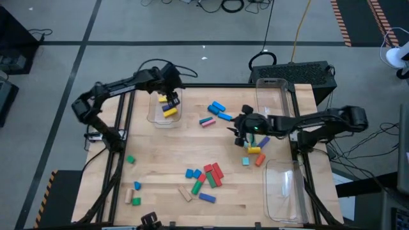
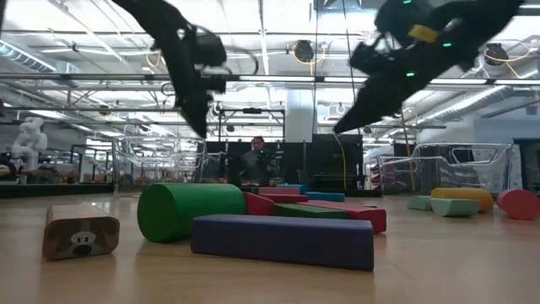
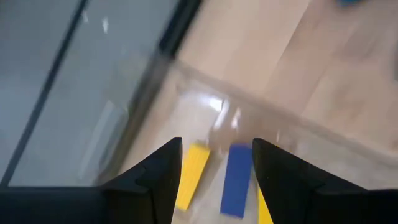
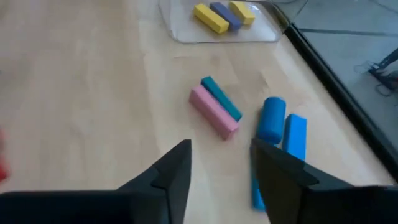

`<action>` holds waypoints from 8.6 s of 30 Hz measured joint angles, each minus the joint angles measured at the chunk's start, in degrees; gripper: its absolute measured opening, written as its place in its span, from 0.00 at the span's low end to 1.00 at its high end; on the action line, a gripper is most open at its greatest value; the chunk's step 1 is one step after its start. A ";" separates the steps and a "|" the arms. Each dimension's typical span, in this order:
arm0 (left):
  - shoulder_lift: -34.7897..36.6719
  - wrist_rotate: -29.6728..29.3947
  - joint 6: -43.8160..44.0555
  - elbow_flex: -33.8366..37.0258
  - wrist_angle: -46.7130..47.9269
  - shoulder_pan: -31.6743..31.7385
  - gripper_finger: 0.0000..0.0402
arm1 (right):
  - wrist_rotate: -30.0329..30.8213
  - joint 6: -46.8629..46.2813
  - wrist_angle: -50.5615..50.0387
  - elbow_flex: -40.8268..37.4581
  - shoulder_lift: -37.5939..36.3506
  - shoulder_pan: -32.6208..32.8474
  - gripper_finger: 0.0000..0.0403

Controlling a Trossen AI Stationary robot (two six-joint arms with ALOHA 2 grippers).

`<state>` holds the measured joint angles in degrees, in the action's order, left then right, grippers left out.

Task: Sort blocks by size
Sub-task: Put the pink rectangle block into the top left transparent bin, then put the blue rectangle block into the top left transparent bin

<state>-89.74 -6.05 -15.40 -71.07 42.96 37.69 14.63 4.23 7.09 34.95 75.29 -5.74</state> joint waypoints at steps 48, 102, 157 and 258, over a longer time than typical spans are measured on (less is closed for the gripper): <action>9.30 -10.26 13.59 21.05 -30.46 -32.13 0.49 | -13.52 9.83 -8.83 23.50 34.49 -10.55 0.20; -0.89 -4.59 2.38 20.98 -37.66 -34.86 0.15 | -8.79 6.93 -5.43 23.44 25.35 2.10 0.10; 30.63 -26.44 25.63 26.89 -6.08 -20.87 0.15 | 1.52 -8.11 -7.09 23.46 29.89 -0.26 0.45; 20.43 1.44 -1.88 35.12 -48.95 -34.09 0.56 | -4.39 1.20 10.37 23.48 26.42 5.85 0.08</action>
<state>-69.31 -4.61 -17.28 -35.94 -5.99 3.60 10.24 5.43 17.45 58.43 101.71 0.11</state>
